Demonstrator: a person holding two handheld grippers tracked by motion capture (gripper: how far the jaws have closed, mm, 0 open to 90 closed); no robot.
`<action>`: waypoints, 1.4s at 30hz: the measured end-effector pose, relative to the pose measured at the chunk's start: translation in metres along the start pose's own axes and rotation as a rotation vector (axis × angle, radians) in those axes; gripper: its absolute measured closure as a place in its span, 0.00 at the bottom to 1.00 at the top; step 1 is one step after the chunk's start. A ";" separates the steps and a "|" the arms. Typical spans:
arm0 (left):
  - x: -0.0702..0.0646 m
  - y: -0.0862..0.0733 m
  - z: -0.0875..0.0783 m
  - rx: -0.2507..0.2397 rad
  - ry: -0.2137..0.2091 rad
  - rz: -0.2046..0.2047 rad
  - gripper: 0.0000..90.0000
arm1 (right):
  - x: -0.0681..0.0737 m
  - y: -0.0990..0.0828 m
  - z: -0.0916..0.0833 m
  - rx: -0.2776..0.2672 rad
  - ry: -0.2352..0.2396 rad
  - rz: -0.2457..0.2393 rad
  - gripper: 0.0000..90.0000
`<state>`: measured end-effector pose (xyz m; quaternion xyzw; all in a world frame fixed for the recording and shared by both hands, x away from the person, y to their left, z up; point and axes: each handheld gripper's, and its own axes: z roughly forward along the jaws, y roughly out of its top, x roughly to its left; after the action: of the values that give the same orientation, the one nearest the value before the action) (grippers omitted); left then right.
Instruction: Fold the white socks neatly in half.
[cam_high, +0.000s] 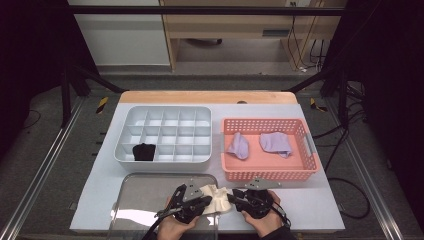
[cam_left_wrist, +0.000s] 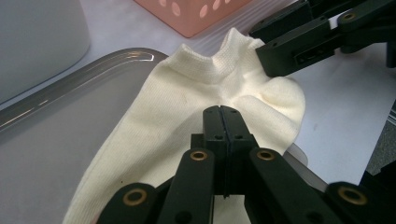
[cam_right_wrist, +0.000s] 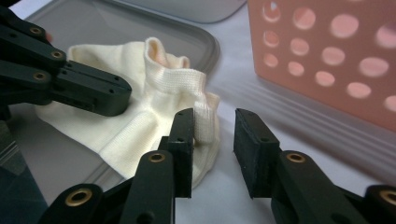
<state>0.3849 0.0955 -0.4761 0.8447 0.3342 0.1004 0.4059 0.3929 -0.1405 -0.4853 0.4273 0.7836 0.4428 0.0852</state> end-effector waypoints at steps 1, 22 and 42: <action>0.000 0.000 0.000 0.000 0.000 0.000 0.99 | -0.001 -0.001 0.001 0.006 0.000 -0.002 0.78; -0.001 0.004 -0.002 -0.007 0.017 0.001 0.98 | 0.005 0.008 -0.007 0.010 0.071 0.025 0.97; -0.003 0.000 -0.009 -0.024 -0.033 0.011 0.99 | 0.017 0.018 -0.013 -0.052 0.258 0.059 0.97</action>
<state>0.3784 0.0990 -0.4697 0.8430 0.3217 0.0930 0.4210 0.3861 -0.1313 -0.4600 0.3871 0.7634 0.5167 -0.0182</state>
